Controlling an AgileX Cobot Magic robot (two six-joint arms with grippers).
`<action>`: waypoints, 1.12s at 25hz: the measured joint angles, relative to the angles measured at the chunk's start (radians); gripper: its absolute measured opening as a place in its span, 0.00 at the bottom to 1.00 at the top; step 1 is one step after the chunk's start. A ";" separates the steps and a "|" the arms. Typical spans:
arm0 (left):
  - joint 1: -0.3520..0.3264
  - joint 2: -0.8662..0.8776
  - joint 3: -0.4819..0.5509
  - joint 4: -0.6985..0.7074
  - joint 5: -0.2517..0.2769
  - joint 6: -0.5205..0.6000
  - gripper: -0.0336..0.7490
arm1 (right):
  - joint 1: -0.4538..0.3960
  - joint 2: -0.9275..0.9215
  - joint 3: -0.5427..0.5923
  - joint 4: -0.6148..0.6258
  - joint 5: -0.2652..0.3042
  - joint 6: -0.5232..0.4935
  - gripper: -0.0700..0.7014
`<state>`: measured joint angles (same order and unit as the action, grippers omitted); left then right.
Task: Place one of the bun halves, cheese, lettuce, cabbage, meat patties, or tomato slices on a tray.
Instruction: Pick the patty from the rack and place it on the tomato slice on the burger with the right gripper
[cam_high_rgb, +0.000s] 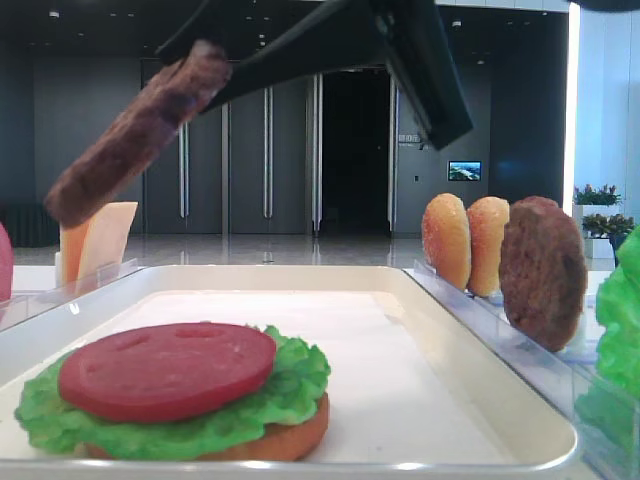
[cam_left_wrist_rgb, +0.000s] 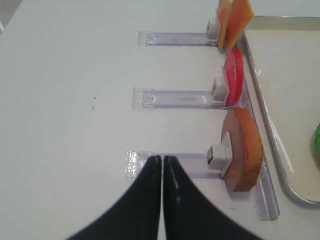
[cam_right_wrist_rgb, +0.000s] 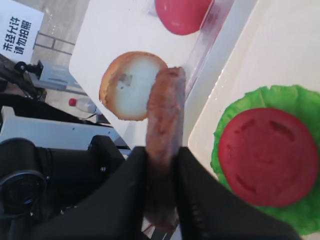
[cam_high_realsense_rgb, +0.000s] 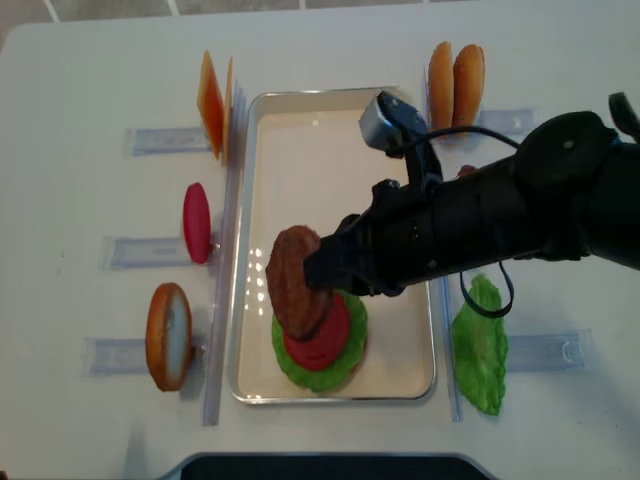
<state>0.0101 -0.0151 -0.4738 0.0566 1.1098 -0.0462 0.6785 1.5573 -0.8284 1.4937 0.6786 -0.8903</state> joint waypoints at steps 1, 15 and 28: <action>0.000 0.000 0.000 0.000 0.000 0.000 0.04 | 0.000 0.016 0.000 0.012 0.017 -0.014 0.29; 0.000 0.000 0.000 0.000 0.000 0.000 0.04 | -0.011 0.182 0.001 0.077 0.076 -0.109 0.29; 0.000 0.000 0.000 0.000 0.000 0.000 0.04 | -0.021 0.198 0.001 0.089 0.077 -0.131 0.29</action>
<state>0.0101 -0.0151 -0.4738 0.0566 1.1098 -0.0462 0.6573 1.7557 -0.8273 1.5826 0.7552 -1.0209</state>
